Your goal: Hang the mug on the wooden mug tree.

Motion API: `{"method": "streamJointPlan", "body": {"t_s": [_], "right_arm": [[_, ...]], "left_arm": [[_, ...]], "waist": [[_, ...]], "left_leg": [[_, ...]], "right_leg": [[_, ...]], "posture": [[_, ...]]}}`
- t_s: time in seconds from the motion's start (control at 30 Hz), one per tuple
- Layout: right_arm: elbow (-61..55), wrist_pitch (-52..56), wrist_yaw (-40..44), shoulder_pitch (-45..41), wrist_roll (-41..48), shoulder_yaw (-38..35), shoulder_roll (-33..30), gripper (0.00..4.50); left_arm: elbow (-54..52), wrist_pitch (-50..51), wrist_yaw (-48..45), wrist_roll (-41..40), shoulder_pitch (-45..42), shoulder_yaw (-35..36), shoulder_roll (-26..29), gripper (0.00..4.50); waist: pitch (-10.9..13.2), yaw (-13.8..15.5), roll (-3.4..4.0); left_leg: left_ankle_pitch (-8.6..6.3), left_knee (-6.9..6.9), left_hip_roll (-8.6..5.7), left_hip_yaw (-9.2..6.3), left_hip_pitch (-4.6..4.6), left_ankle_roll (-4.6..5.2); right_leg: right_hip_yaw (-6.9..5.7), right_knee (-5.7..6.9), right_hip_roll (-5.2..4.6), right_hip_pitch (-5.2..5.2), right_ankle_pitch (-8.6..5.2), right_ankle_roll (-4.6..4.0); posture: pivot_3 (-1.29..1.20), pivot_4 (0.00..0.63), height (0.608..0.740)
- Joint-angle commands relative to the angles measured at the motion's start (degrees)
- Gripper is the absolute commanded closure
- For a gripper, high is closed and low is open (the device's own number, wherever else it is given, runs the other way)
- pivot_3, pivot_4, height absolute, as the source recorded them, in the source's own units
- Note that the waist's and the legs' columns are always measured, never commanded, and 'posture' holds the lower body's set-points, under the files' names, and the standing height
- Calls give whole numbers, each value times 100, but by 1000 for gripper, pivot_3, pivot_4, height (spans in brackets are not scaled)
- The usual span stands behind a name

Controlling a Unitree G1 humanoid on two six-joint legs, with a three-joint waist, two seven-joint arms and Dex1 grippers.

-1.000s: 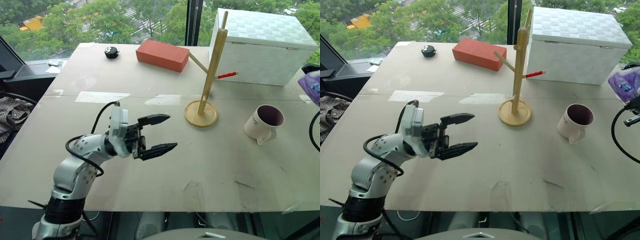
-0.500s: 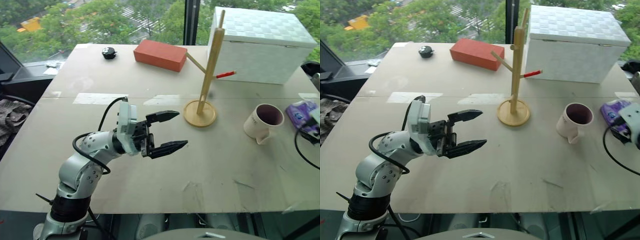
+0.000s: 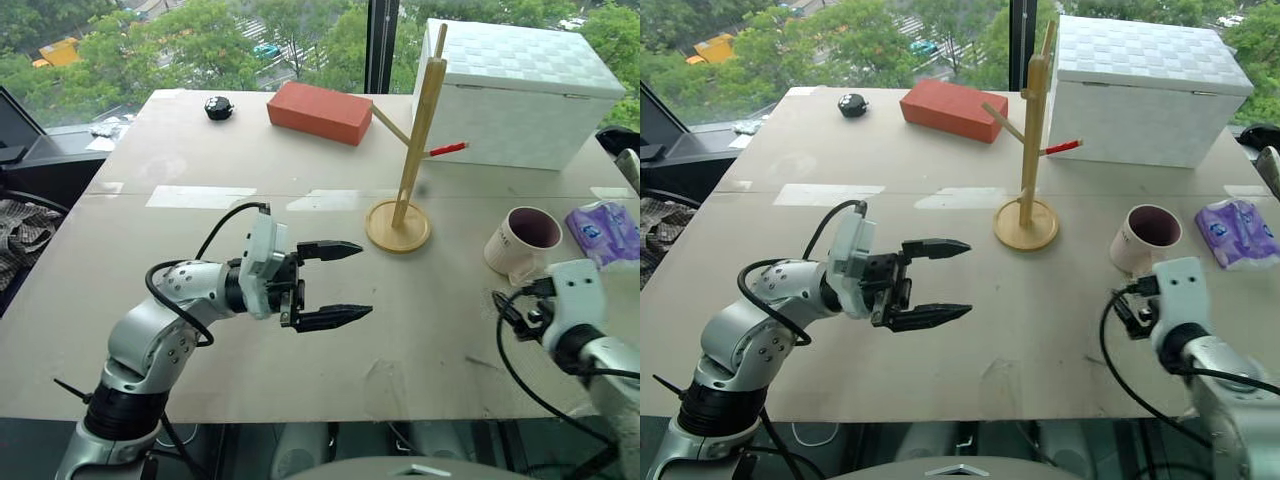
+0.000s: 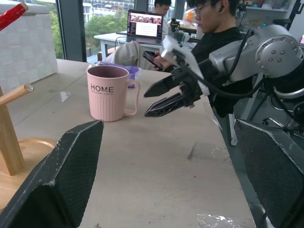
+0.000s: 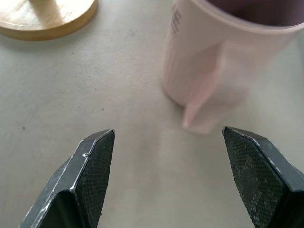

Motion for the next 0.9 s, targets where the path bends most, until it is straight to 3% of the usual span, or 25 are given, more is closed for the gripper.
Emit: {"method": "streamJointPlan", "body": {"t_s": [0.03, 0.27, 0.6, 0.83, 0.87, 0.9], "right_arm": [[480, -543, -765, -303, -583, 234, 366, 857], [1523, -1572, -1327, -542, -1442, 372, 343, 857], [2280, -2300, -1384, -880, -1570, 27, 424, 857], [3263, -2927, -1299, -1092, -1600, 61, 405, 4068], [3299, -2972, -1296, -1101, -1603, 59, 399, 4443], [3322, -3014, -1283, -1113, -1599, 45, 382, 4443]], "left_arm": [[33, -32, -113, 12, -71, 60, 63, 0], [-56, -107, -123, 56, 189, 241, 160, 0], [-112, -324, -74, 147, 525, 319, 82, 0], [-113, -429, -73, 194, 654, 366, 87, 0], [-116, -429, -58, 190, 665, 387, 89, 0], [-120, -427, -44, 185, 680, 414, 96, 0]], "waist": [[0, 7, 0], [1, -1, 0], [1, -7, 2], [2, -9, 2], [1, -9, 2], [-1, -9, -2]], "left_leg": [[1, 0, -3, 2, -1, 1], [-2, -7, -12, 10, -9, 7], [-2, -8, -5, 9, 3, 8], [-3, -11, -7, 16, 2, 9], [-3, -11, -7, 16, 3, 9], [-3, -11, -6, 15, 3, 9]], "right_leg": [[0, -1, 1, 0, 8, -13], [-1, -5, 28, -5, -1, 1], [0, 3, 33, -3, -11, 18], [5, 2, 32, -3, 0, -1], [5, 2, 33, -4, 0, -1], [4, 2, 33, -3, 0, -1]], "posture": [[0, 150, 740], [0, 150, 740], [0, 150, 740], [0, 150, 740], [0, 150, 740], [0, 150, 740]]}}
